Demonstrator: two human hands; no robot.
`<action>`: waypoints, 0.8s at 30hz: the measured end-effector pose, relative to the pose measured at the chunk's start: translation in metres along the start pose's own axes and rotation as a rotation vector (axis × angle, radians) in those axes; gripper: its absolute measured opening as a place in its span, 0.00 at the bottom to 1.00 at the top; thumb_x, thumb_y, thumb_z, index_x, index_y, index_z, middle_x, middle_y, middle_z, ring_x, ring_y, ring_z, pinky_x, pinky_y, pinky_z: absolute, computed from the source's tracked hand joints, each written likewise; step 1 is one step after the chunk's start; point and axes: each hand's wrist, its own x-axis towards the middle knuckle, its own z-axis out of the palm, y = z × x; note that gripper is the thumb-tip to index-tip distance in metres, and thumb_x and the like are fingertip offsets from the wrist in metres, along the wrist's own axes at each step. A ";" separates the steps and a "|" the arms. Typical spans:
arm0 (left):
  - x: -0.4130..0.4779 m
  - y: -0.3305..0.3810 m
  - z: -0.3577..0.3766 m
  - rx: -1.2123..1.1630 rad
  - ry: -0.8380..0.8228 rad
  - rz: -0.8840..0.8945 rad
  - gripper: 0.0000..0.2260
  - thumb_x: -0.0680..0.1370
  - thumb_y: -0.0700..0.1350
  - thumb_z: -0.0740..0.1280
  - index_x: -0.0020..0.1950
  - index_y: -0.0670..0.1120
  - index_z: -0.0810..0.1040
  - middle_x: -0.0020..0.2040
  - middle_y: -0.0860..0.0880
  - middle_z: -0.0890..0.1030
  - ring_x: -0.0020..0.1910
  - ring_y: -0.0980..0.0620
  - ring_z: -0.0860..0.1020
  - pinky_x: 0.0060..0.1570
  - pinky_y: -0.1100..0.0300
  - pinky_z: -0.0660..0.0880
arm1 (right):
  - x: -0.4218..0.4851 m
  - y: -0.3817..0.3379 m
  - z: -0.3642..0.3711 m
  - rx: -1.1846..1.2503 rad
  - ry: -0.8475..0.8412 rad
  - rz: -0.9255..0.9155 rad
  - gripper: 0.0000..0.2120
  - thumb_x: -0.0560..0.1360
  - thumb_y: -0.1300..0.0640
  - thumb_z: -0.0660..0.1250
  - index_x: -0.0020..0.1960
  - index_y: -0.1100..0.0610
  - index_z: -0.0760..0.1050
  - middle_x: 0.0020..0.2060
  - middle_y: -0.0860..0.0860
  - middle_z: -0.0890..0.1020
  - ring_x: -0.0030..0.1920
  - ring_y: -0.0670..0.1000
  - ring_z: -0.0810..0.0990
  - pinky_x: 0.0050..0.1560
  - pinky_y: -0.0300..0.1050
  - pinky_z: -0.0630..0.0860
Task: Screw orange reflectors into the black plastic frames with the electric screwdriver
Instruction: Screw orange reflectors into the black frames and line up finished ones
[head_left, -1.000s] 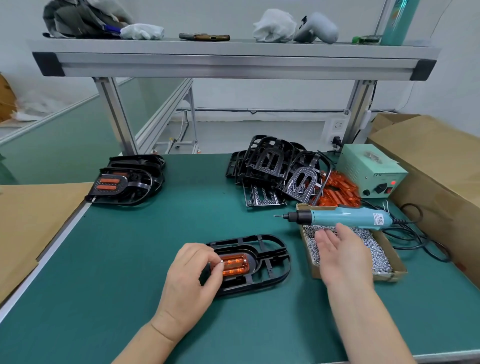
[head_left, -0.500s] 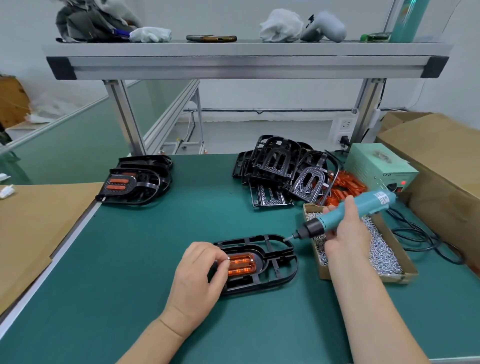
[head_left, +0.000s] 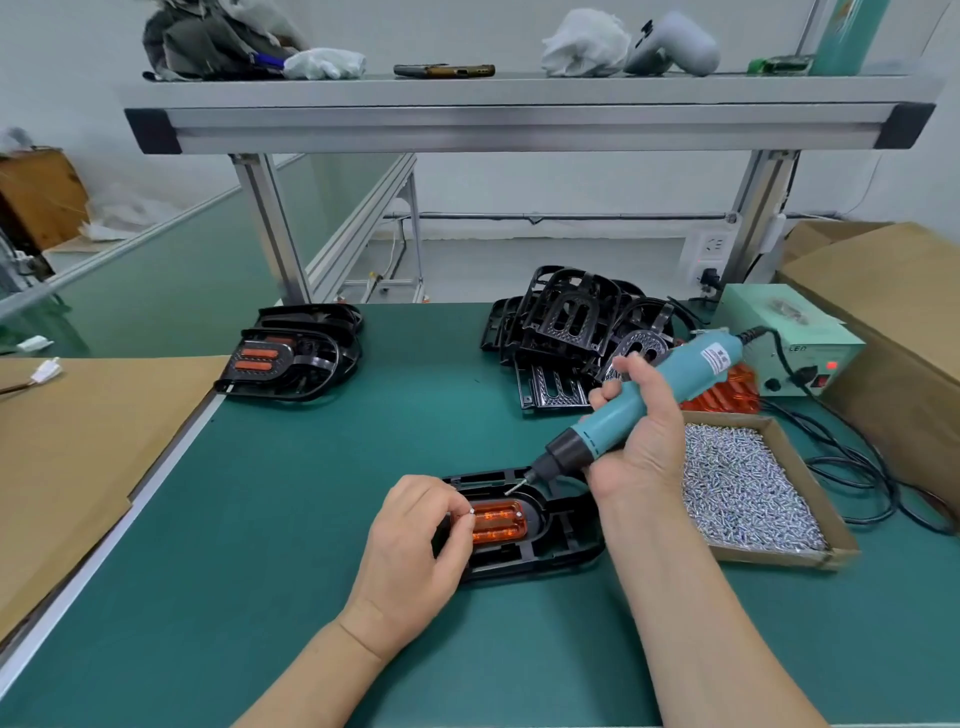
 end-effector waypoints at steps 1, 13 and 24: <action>0.000 0.000 0.000 -0.001 -0.001 0.000 0.05 0.77 0.43 0.65 0.41 0.45 0.76 0.42 0.55 0.77 0.46 0.53 0.75 0.50 0.59 0.72 | -0.001 0.003 0.002 -0.031 -0.005 -0.007 0.17 0.66 0.59 0.77 0.51 0.56 0.75 0.33 0.49 0.76 0.30 0.45 0.74 0.31 0.37 0.74; 0.000 0.001 0.000 -0.009 0.001 -0.017 0.04 0.75 0.43 0.67 0.40 0.45 0.76 0.41 0.54 0.77 0.45 0.52 0.75 0.48 0.59 0.72 | -0.023 0.029 0.025 -0.169 -0.082 -0.205 0.09 0.67 0.59 0.75 0.39 0.52 0.76 0.28 0.48 0.76 0.28 0.46 0.72 0.32 0.37 0.73; 0.001 0.002 0.000 -0.007 0.004 -0.018 0.05 0.75 0.42 0.67 0.40 0.44 0.76 0.41 0.53 0.77 0.44 0.51 0.75 0.48 0.57 0.73 | -0.027 0.035 0.024 -0.246 -0.064 -0.236 0.10 0.72 0.60 0.75 0.39 0.52 0.75 0.27 0.50 0.75 0.28 0.47 0.72 0.33 0.37 0.72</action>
